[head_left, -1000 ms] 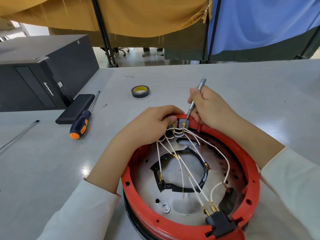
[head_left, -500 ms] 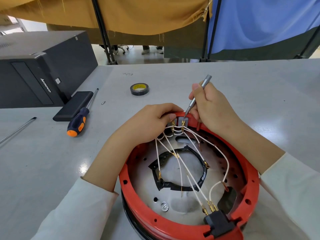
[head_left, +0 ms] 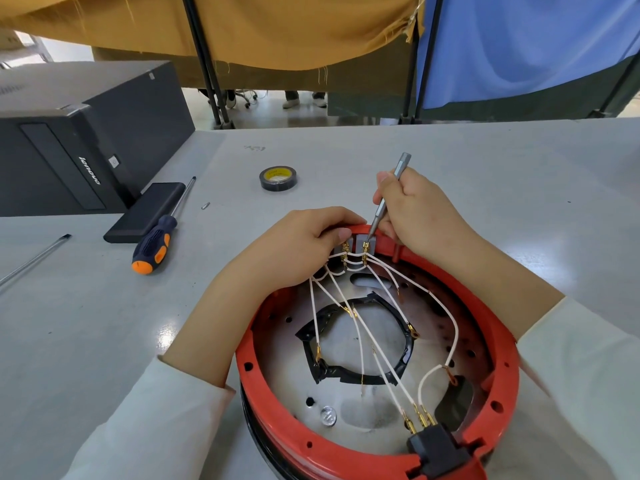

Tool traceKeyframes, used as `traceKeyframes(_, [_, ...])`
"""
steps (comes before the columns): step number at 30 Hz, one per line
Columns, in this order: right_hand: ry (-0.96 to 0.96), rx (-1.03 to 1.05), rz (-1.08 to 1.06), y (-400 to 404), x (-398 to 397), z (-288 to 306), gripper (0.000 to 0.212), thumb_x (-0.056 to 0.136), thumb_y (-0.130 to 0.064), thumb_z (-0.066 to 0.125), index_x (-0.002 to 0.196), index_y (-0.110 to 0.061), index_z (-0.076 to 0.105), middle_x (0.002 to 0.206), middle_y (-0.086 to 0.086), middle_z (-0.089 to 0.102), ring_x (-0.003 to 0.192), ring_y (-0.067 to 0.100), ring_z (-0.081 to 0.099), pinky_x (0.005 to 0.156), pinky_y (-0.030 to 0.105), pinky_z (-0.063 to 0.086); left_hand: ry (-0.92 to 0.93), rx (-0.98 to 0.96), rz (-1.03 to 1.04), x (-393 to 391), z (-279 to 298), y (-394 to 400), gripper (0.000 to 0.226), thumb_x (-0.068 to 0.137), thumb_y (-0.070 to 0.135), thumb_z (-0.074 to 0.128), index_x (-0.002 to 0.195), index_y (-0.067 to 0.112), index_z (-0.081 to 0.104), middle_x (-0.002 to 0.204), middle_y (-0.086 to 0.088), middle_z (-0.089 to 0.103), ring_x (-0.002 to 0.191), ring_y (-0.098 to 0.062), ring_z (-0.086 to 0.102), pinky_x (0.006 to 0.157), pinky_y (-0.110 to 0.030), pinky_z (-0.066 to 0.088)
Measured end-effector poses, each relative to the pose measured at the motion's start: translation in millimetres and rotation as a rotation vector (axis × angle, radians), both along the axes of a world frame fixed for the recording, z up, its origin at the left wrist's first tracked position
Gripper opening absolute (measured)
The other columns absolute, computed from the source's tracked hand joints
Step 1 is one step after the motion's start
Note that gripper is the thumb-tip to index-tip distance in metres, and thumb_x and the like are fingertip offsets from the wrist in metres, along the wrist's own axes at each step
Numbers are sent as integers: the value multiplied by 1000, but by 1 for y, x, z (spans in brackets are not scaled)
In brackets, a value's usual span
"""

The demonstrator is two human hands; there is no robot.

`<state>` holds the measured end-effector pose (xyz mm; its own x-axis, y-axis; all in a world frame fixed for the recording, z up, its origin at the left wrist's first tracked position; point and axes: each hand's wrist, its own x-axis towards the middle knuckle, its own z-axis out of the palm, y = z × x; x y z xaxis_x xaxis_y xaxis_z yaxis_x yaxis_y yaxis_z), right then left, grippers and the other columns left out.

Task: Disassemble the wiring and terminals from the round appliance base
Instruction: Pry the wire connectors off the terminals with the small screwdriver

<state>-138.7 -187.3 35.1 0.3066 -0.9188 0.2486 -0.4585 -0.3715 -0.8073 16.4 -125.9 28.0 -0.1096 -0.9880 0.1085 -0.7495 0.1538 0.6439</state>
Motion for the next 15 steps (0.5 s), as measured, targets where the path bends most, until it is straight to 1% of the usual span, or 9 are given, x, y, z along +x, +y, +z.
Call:
traceKeyframes(3, [43,14,-15,-3,2,3,35,102,-33,32,73,-22,47,57,-5,48,41,3,45,49,19,33,-1,1,-2,0,-1,0,28,98,21,46,117,34,61,110,12,65,100,-7,58,89,-22,42])
traceKeyframes(5, [67,22,-9,-5,2,5,36,102,-31,31,72,-20,48,54,-4,48,33,-1,45,46,17,34,-2,0,-2,0,-1,0,28,98,21,46,117,34,61,110,13,65,100,-7,58,89,-22,42])
traceKeyframes(7, [75,43,2,-6,3,7,37,103,-30,31,72,-19,49,53,-3,48,31,-1,43,42,15,34,-1,0,-4,-1,-1,0,28,98,21,46,118,34,61,110,13,65,101,-6,57,89,-20,41])
traceKeyframes(9, [70,55,3,-6,3,7,37,103,-30,31,72,-19,49,53,-2,49,32,2,44,43,17,35,3,0,-6,0,0,0,28,98,20,46,118,33,61,110,13,65,102,-4,56,89,-19,41])
traceKeyframes(12, [15,-8,-27,-1,0,-1,33,102,-35,32,75,-23,48,56,-4,50,40,3,46,52,22,35,2,1,-6,0,0,0,28,98,21,46,118,33,61,110,14,65,101,-3,56,89,-16,41])
traceKeyframes(15, [-69,-87,-6,6,-3,-4,31,102,-37,32,77,-27,47,56,-5,50,42,-1,47,50,16,37,8,3,-6,0,0,0,27,98,22,46,118,34,61,110,14,65,101,-4,57,90,-20,42])
